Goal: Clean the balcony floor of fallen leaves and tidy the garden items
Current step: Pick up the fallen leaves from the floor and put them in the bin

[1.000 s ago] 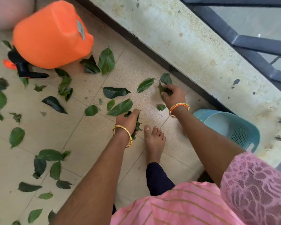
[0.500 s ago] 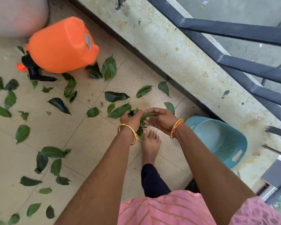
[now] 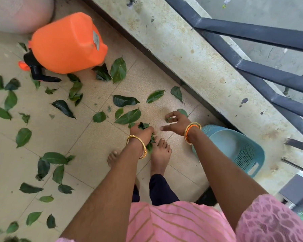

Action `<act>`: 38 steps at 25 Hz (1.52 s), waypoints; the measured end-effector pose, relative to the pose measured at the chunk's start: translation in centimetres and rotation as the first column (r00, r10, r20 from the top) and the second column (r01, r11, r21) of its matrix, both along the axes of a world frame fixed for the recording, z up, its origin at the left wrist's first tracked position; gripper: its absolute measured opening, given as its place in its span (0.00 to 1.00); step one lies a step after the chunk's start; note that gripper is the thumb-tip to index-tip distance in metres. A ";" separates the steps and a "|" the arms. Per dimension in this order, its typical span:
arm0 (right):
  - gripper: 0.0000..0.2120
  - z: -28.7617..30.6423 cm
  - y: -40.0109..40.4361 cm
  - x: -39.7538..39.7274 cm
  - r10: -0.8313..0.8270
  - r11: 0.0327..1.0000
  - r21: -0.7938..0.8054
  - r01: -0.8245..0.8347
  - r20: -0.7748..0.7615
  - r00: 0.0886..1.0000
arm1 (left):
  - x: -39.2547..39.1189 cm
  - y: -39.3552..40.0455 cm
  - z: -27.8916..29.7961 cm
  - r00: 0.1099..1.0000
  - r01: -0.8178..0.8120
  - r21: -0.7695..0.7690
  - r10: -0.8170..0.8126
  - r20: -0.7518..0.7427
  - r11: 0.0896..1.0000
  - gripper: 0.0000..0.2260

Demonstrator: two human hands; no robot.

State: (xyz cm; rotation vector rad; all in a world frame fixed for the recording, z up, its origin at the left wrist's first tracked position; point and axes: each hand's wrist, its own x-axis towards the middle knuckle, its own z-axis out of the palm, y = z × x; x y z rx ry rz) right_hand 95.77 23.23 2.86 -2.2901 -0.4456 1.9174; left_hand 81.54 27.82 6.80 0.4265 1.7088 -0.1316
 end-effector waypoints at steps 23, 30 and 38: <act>0.04 0.7 0.2 -7.3 -0.638 0.766 0.066 0.639 -0.034 0.769 | -2.8 0.1 -0.3 0.945 0.291 0.125 -0.305 0.118 0.949 0.16; 0.15 4.1 3.2 -7.6 -0.520 0.851 -0.091 0.517 -0.018 0.854 | -3.2 0.2 1.0 0.845 0.502 0.286 -0.533 0.039 0.816 0.16; 0.27 -1.1 4.8 -5.3 -0.172 0.985 0.093 0.148 0.381 0.909 | -4.6 1.9 -1.5 0.858 0.508 0.334 -0.499 -0.118 0.794 0.11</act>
